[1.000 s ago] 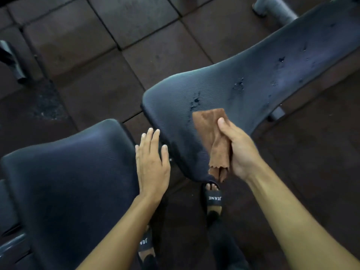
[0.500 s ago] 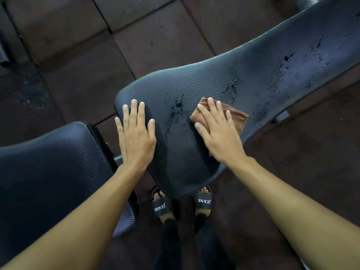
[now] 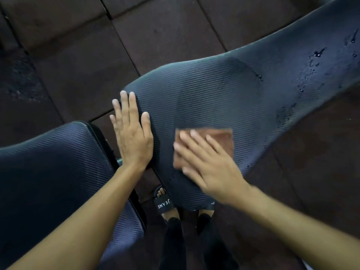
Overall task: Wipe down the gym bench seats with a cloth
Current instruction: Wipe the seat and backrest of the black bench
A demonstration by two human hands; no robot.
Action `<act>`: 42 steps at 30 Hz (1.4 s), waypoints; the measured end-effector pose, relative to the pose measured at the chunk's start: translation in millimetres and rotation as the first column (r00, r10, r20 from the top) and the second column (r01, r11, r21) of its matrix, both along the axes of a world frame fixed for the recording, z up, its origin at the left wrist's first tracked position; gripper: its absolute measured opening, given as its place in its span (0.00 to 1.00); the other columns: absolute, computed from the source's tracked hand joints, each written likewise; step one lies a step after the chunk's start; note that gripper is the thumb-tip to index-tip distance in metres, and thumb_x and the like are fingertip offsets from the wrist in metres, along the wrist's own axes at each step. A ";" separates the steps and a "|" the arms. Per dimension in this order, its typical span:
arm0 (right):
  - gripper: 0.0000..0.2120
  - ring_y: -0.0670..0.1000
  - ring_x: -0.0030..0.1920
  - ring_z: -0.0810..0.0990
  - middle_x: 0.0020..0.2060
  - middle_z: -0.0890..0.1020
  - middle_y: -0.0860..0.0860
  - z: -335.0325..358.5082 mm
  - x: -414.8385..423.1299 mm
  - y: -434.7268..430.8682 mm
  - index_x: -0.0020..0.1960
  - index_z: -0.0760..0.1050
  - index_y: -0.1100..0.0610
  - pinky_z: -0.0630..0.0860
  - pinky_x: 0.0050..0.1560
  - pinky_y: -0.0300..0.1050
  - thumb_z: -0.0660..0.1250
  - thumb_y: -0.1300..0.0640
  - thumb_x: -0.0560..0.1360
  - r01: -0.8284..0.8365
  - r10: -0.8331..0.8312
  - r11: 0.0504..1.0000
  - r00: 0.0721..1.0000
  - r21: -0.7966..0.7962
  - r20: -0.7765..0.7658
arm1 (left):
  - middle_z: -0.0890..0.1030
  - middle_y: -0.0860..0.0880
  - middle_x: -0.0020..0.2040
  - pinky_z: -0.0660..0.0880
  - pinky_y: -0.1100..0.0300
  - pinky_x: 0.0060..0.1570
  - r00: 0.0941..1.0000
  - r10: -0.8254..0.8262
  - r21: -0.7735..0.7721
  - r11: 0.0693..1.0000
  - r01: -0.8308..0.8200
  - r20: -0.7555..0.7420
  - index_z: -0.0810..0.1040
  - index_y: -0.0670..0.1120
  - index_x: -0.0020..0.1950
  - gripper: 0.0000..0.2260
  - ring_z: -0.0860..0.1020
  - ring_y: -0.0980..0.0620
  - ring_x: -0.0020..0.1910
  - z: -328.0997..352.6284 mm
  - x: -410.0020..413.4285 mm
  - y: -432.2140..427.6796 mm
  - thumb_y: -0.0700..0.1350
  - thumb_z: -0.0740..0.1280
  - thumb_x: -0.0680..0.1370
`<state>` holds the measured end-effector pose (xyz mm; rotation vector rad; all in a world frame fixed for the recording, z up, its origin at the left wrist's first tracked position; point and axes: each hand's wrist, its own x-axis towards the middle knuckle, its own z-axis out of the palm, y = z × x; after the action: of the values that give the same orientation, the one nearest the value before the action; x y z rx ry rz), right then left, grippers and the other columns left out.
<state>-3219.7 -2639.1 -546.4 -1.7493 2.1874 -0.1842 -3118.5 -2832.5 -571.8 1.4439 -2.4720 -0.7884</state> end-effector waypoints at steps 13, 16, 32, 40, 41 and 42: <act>0.27 0.45 0.80 0.48 0.80 0.54 0.46 -2.9 -55.9 -120.8 0.79 0.56 0.46 0.41 0.78 0.49 0.51 0.41 0.82 0.503 -0.466 0.864 0.787 0.017 0.405 | 0.53 0.46 0.80 0.42 0.45 0.77 0.999 0.039 -0.032 0.999 -0.039 -0.005 0.56 0.44 0.79 0.24 0.47 0.48 0.80 21.3 -20.7 11.4 0.48 0.52 0.84; 0.21 0.41 0.72 0.66 0.73 0.71 0.47 19.8 -95.8 -101.3 0.74 0.69 0.52 0.59 0.76 0.43 0.56 0.48 0.82 0.695 -0.458 0.719 0.507 -0.032 0.730 | 0.53 0.45 0.80 0.43 0.45 0.77 0.995 -0.092 -0.082 0.992 0.094 0.027 0.57 0.44 0.79 0.25 0.47 0.46 0.80 31.3 -63.3 41.1 0.50 0.52 0.83; 0.27 0.48 0.80 0.43 0.81 0.48 0.48 -20.0 -176.4 -34.6 0.80 0.51 0.50 0.38 0.77 0.45 0.49 0.44 0.84 0.500 -0.488 0.866 0.854 -0.024 0.180 | 0.49 0.53 0.81 0.46 0.41 0.76 0.916 0.197 -0.168 0.975 -0.146 0.350 0.50 0.54 0.80 0.25 0.44 0.45 0.79 4.7 -110.4 36.8 0.57 0.45 0.83; 0.28 0.49 0.80 0.42 0.81 0.47 0.49 -19.5 -177.7 -32.4 0.81 0.50 0.51 0.38 0.78 0.47 0.48 0.43 0.83 0.481 -0.472 0.877 0.862 -0.006 0.183 | 0.54 0.49 0.80 0.56 0.38 0.74 0.815 0.413 -0.168 0.911 -0.378 0.405 0.54 0.47 0.80 0.26 0.50 0.40 0.79 12.7 -53.8 197.3 0.55 0.49 0.84; 0.28 0.49 0.80 0.43 0.81 0.47 0.49 -19.6 -178.1 -32.5 0.81 0.50 0.51 0.38 0.78 0.47 0.48 0.43 0.83 0.484 -0.474 0.875 0.861 -0.009 0.185 | 0.54 0.48 0.80 0.56 0.37 0.74 0.836 0.354 -0.164 0.935 -0.314 0.419 0.54 0.47 0.80 0.26 0.50 0.40 0.79 14.0 -60.4 215.6 0.55 0.49 0.83; 0.28 0.49 0.80 0.43 0.81 0.47 0.49 -19.4 -178.5 -32.7 0.81 0.50 0.51 0.38 0.78 0.48 0.48 0.43 0.83 0.484 -0.474 0.875 0.860 -0.009 0.188 | 0.54 0.47 0.80 0.55 0.37 0.74 0.856 0.281 -0.160 0.959 -0.234 0.433 0.54 0.47 0.80 0.26 0.50 0.39 0.79 14.4 -68.4 227.4 0.55 0.48 0.84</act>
<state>-3398.2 -2671.7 -565.9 -1.1209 2.4550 -0.5056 -3186.9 -2605.1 -557.4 2.0576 -2.4881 -0.2864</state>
